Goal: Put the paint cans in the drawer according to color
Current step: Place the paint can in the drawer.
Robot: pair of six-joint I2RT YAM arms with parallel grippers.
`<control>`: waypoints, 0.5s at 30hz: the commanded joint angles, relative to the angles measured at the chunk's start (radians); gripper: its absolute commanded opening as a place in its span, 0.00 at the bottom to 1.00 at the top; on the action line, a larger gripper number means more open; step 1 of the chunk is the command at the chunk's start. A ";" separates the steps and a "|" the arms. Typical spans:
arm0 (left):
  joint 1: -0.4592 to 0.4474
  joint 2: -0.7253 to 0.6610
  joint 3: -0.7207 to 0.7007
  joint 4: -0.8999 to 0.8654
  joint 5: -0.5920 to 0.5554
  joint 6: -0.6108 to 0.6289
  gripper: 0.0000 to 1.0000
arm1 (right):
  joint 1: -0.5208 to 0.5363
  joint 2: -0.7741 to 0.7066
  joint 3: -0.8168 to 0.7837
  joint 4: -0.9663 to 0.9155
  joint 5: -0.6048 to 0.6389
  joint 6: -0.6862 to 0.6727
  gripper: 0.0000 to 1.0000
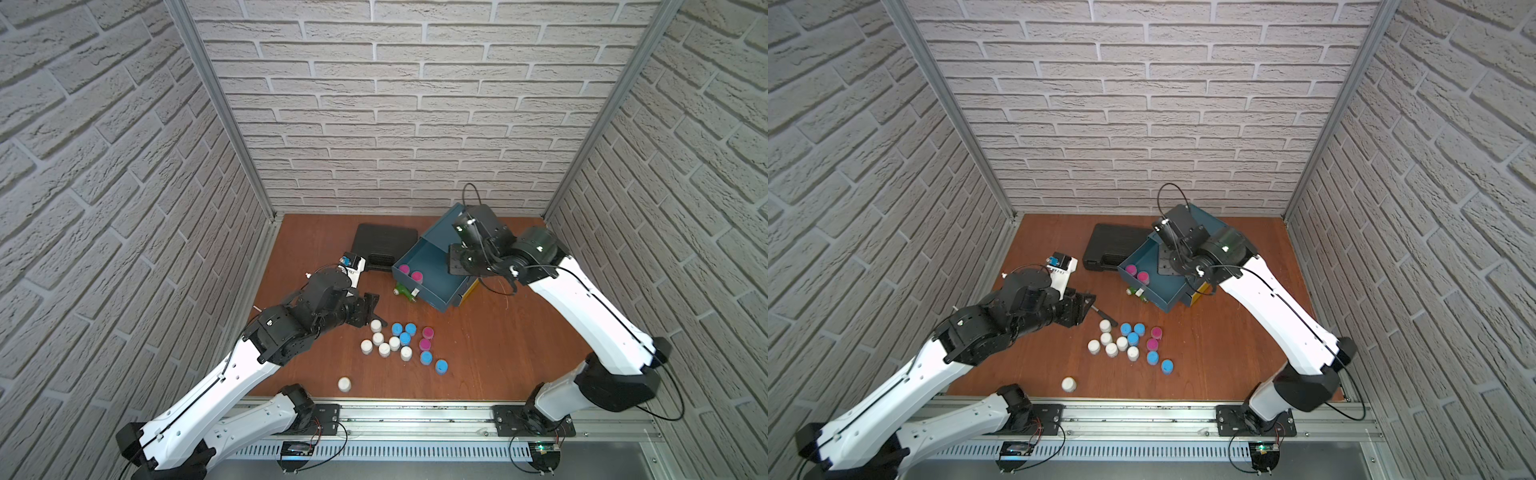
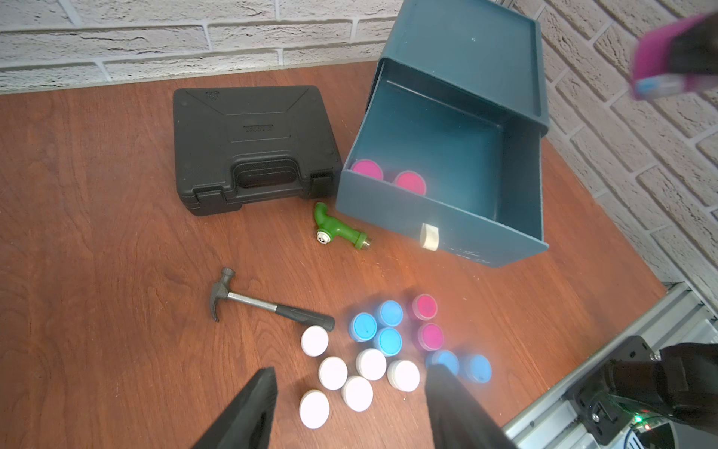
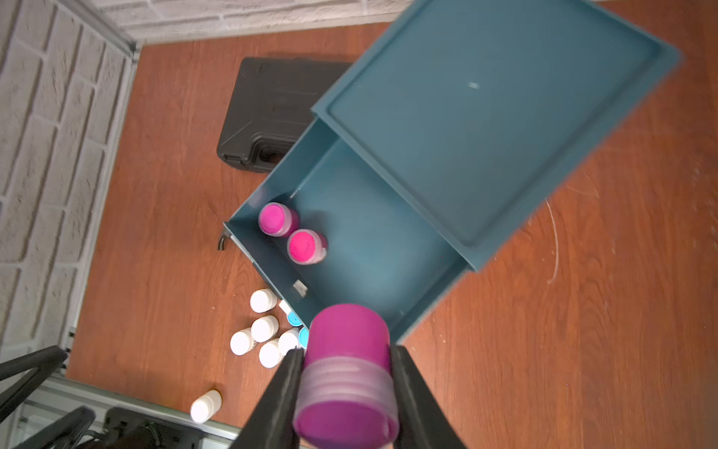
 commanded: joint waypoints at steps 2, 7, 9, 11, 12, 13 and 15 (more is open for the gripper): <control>-0.006 -0.001 0.022 0.045 -0.012 -0.006 0.66 | -0.049 0.151 0.125 -0.125 -0.110 -0.120 0.02; -0.007 -0.011 0.024 0.043 -0.023 -0.010 0.66 | -0.073 0.227 0.100 -0.113 -0.169 -0.156 0.02; -0.006 -0.013 0.024 0.042 -0.026 -0.014 0.66 | -0.076 0.250 0.087 -0.111 -0.194 -0.165 0.02; -0.006 -0.015 0.023 0.044 -0.027 -0.018 0.66 | -0.079 0.269 0.074 -0.107 -0.219 -0.176 0.02; -0.006 -0.016 0.023 0.043 -0.028 -0.018 0.66 | -0.080 0.275 0.071 -0.106 -0.226 -0.179 0.02; -0.006 -0.013 0.023 0.045 -0.026 -0.018 0.66 | -0.079 0.280 0.062 -0.098 -0.236 -0.183 0.02; -0.007 -0.011 0.023 0.046 -0.024 -0.021 0.66 | -0.080 0.286 0.052 -0.085 -0.250 -0.190 0.02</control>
